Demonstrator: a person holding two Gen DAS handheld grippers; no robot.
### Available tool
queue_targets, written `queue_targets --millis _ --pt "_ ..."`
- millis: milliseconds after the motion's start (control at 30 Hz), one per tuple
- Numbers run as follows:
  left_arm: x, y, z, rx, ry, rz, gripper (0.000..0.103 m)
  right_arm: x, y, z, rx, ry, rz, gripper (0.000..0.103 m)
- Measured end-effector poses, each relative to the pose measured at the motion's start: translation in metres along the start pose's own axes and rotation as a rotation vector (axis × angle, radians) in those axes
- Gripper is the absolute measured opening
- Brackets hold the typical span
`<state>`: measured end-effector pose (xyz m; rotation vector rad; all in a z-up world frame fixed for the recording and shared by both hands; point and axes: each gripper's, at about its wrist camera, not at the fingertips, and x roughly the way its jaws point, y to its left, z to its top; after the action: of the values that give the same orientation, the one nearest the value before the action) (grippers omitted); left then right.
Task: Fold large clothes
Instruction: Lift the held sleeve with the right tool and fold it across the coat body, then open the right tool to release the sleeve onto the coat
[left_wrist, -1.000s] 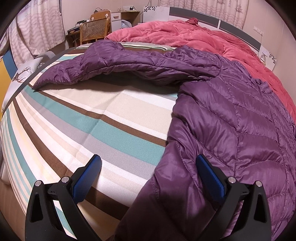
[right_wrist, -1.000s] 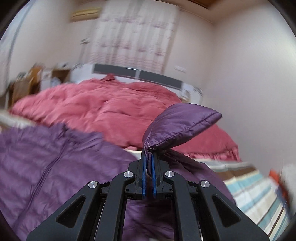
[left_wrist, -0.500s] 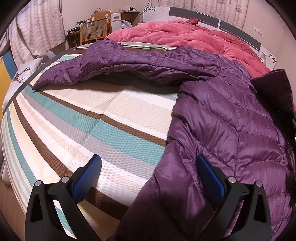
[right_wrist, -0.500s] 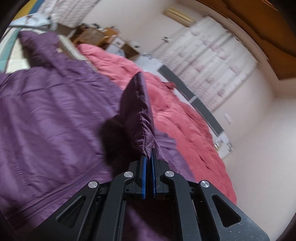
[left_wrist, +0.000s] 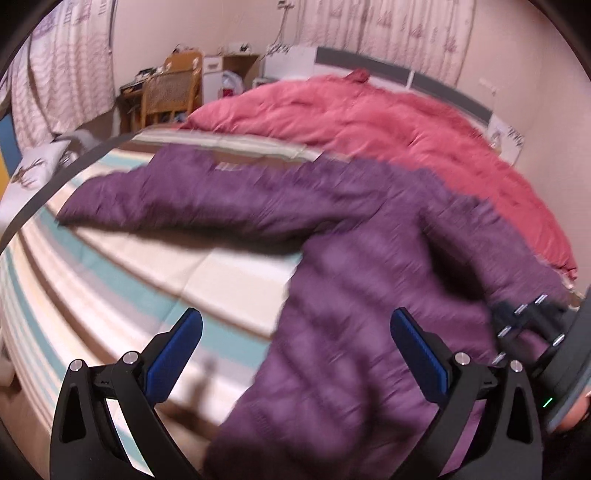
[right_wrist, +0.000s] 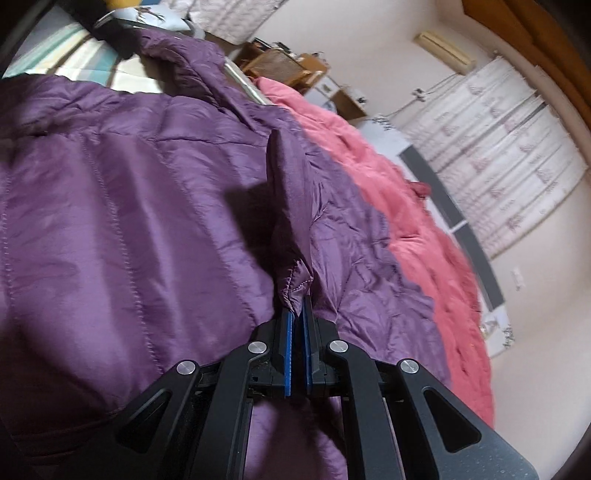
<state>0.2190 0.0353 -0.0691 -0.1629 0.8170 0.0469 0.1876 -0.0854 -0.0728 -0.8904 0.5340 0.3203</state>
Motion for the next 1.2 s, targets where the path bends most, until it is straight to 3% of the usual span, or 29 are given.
queue_targets --millis 100,200,233,267,333,467,500,533,567,700,800,867,967,1100,1200 --pt "0.006 -0.022 0.022 0.013 -0.011 -0.061 0.101 -0.003 -0.002 0.001 0.008 -0.001 0.042 0.005" --pt "0.021 -0.050 0.039 0.045 0.006 -0.129 0.101 -0.014 -0.006 0.002 0.035 0.012 0.048 0.018" --pt "0.026 -0.060 0.042 0.062 0.016 -0.151 0.101 -0.020 -0.009 0.001 0.053 0.009 0.045 0.031" --pt "0.033 -0.071 0.045 0.080 0.031 -0.171 0.101 -0.027 -0.014 0.001 0.074 -0.002 0.039 0.053" --pt "0.047 -0.089 0.048 0.096 0.055 -0.210 0.101 -0.047 -0.022 -0.007 0.136 -0.041 0.020 0.070" --pt "0.070 -0.112 0.044 0.101 0.097 -0.225 0.098 -0.076 -0.043 -0.031 0.288 -0.039 -0.026 0.070" --pt "0.073 -0.115 0.041 0.110 0.108 -0.217 0.083 -0.082 -0.053 -0.041 0.357 -0.024 -0.063 0.069" --pt "0.079 -0.118 0.038 0.122 0.125 -0.210 0.050 -0.085 -0.063 -0.050 0.424 -0.010 -0.096 0.069" --pt "0.087 -0.123 0.035 0.148 0.161 -0.212 0.034 -0.086 -0.073 -0.057 0.477 0.003 -0.118 0.068" --pt "0.086 -0.119 0.029 0.173 0.131 -0.198 0.011 -0.078 -0.127 -0.101 0.790 0.134 -0.275 0.052" --pt "0.079 -0.103 0.033 0.151 0.090 -0.163 0.008 -0.068 -0.150 -0.124 0.965 0.183 -0.287 0.046" --pt "0.081 -0.094 0.036 0.133 0.073 -0.133 0.008 -0.058 -0.160 -0.136 1.060 0.196 -0.247 0.042" --pt "0.088 -0.097 0.033 0.177 0.092 -0.151 0.013 -0.041 -0.162 -0.141 1.088 0.230 -0.219 0.042" --pt "0.095 -0.097 0.028 0.174 0.100 -0.162 0.032 -0.008 -0.160 -0.159 1.121 0.366 -0.214 0.039" --pt "0.100 -0.103 0.024 0.197 0.097 -0.150 0.034 0.003 -0.163 -0.172 1.172 0.384 -0.170 0.039"
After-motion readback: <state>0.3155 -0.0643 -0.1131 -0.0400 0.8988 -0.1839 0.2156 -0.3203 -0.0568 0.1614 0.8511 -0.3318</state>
